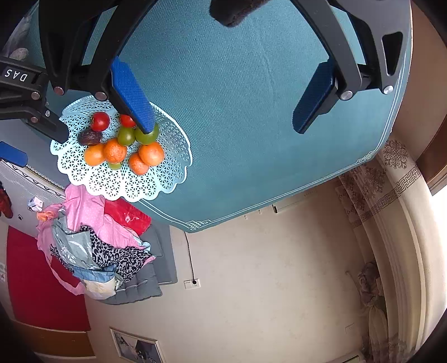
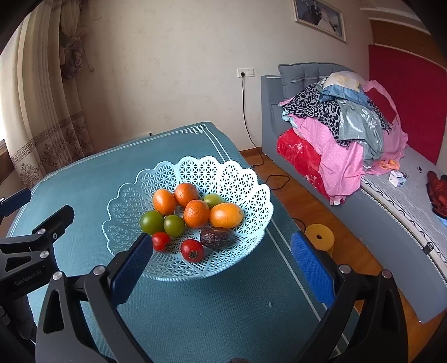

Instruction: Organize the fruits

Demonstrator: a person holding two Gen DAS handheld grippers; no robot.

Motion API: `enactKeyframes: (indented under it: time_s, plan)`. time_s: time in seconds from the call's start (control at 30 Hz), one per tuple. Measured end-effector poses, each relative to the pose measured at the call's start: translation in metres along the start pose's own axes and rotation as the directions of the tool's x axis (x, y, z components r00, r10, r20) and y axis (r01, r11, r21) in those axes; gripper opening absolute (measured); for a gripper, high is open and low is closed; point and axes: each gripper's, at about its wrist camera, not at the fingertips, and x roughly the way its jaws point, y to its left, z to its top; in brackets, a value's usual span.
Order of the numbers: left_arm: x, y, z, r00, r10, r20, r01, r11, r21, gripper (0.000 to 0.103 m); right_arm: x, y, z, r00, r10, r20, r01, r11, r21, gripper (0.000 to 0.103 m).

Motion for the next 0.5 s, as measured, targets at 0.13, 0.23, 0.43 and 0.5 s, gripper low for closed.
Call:
enactKeyframes:
  time_s: [0.13,0.23,0.43,0.5]
  plan:
    - [0.0009,-0.001,0.0001,1.0,-0.002,-0.003,0.002,1.0,0.002,0.1,0.001,0.0022,-0.0005,1.0,0.001,-0.003,-0.001,1.0,-0.003,0.098]
    - [0.0019,-0.0015,0.0005,1.0,-0.004,-0.002,0.004,1.0,0.004,0.1,0.0013,0.0033,-0.0007,1.0,0.001,-0.004,-0.001,1.0,-0.004,0.098]
    - [0.0025,-0.0049,0.0004,1.0,-0.007,-0.002,0.007,1.0,0.011,0.1,0.0021,0.0035,-0.0007,1.0,0.001,-0.005,-0.001,1.0,-0.001,0.098]
    - [0.0025,-0.0059,0.0005,1.0,-0.008,-0.003,0.008,1.0,0.012,0.1,0.0022,0.0034,-0.0007,1.0,0.002,-0.006,-0.002,1.0,0.0,0.098]
